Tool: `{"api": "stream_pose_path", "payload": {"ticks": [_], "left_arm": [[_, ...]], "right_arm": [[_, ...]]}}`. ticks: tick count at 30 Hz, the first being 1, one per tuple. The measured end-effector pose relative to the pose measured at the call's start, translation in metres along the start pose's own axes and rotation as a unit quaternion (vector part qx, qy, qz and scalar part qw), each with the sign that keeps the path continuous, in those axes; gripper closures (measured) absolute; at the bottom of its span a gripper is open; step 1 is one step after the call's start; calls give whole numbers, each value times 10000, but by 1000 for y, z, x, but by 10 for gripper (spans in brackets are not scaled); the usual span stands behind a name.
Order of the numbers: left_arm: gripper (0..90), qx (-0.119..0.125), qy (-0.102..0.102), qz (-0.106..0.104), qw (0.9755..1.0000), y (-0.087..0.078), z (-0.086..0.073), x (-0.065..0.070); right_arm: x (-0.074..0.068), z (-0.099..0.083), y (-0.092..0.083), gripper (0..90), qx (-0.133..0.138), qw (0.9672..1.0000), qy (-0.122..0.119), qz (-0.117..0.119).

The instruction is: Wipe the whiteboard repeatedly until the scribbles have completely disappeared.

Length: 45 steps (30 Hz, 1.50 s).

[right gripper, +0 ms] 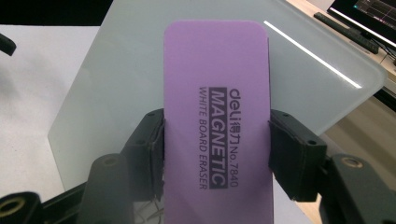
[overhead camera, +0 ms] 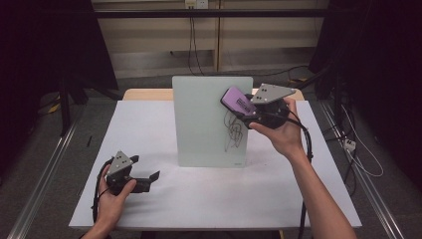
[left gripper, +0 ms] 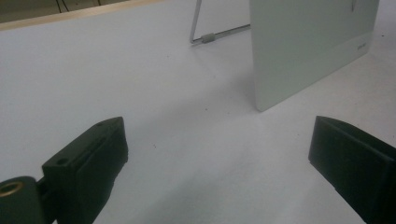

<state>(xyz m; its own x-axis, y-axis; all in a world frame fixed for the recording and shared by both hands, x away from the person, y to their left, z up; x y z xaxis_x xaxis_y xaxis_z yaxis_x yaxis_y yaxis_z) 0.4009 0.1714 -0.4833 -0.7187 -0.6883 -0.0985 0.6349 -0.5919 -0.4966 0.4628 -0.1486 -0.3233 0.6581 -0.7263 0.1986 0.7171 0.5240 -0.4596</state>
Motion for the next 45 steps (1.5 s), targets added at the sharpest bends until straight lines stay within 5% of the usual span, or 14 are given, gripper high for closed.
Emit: {"api": "stream_pose_path", "payload": {"ticks": [16,35,45], "left_arm": [[46,-29,9,10,10000,1,-1,0],[46,-34,17,18,10000,1,-1,0],[46,-23,10,8,10000,1,0,-1]], "right_arm": [[-10,-15,5,419,-96,9999,-140,6],[-33,-43,17,420,-375,9987,-40,331],[-24,-32,13,420,-297,9993,36,240]]}}
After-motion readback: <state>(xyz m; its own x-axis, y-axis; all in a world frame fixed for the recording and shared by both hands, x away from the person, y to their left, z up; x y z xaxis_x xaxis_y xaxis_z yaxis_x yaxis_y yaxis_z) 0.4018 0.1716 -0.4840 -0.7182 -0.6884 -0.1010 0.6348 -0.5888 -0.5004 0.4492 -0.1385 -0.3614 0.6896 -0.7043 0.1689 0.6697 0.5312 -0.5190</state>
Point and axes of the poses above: each handheld gripper's, and its own axes: y roughly forward along the jaws, z roughly out of its top, x roughly to its right, the point moved 9 cm from there along y, roughly forward along the jaws, and after that the axes turned 9 degrees about y, right-handed, at the moved point
